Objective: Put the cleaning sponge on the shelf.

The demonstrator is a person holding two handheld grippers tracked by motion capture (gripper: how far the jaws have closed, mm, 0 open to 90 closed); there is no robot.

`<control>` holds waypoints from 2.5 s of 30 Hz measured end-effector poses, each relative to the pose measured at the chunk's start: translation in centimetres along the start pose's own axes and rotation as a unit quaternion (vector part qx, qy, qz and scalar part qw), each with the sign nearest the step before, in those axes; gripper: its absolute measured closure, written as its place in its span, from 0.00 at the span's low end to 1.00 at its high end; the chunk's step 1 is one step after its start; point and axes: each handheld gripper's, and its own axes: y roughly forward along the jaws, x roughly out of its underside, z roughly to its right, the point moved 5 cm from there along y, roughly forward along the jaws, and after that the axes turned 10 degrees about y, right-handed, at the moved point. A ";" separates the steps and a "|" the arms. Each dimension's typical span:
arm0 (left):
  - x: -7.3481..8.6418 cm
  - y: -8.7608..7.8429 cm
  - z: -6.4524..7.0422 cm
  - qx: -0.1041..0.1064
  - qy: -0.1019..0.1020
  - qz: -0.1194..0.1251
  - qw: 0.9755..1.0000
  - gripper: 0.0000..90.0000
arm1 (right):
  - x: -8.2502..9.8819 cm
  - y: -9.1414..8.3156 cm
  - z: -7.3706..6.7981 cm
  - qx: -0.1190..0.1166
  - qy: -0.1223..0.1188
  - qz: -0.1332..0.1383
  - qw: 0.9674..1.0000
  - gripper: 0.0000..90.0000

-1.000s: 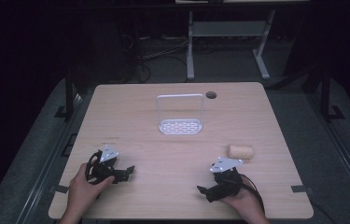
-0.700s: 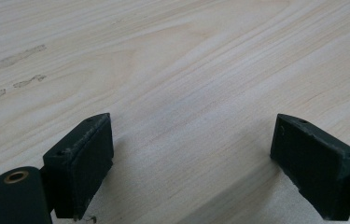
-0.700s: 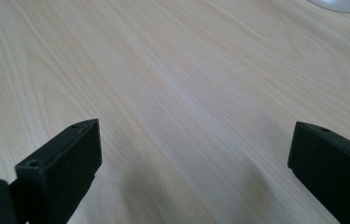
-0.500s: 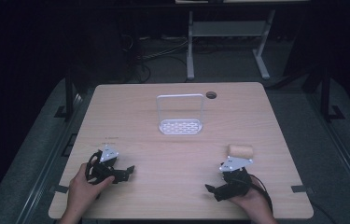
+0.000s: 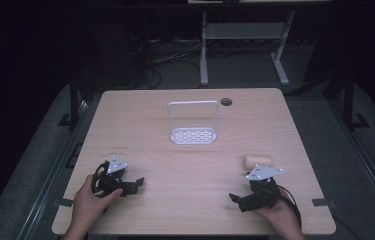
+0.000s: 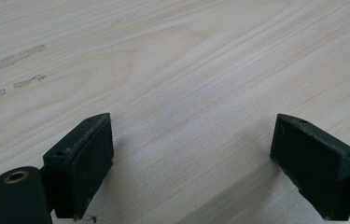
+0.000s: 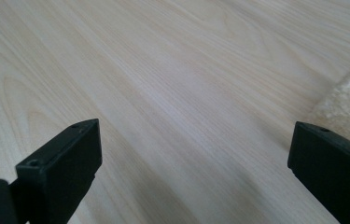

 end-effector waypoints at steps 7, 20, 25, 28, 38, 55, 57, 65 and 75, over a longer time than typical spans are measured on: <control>0.0 0.0 0.0 0.000 0.000 0.000 1.000 0.14 | 0.3 -0.6 0.6 0.006 0.013 0.001 1.000 0.03; 0.0 0.0 0.0 0.000 0.000 0.000 1.000 0.14 | 0.6 -1.8 2.6 0.030 0.031 0.005 0.999 0.03; 0.0 0.0 0.0 0.000 0.000 0.000 1.000 0.14 | 0.7 -2.2 3.3 0.037 0.040 0.010 0.998 0.03; 0.0 0.0 0.0 0.000 0.000 0.000 1.000 0.14 | 0.8 -2.5 3.8 0.043 0.042 0.011 0.998 0.03; 0.0 0.0 0.0 0.000 0.000 0.000 1.000 0.14 | 1.2 -3.1 5.2 0.056 0.051 0.014 0.997 0.03; 0.0 0.0 0.0 0.000 0.000 0.000 1.000 0.14 | 1.7 -3.7 7.9 0.061 0.048 0.022 0.997 0.03; 0.0 0.0 0.0 0.000 0.000 0.000 1.000 0.14 | 1.6 -3.8 8.1 0.061 0.046 0.022 0.997 0.03; 0.0 0.0 0.0 0.000 0.000 0.000 1.000 0.14 | 0.8 -4.1 8.8 0.055 0.036 0.029 0.997 0.03; 0.0 0.0 0.0 0.000 0.000 0.000 1.000 0.14 | -0.5 -4.1 9.3 0.035 0.022 0.035 0.999 0.03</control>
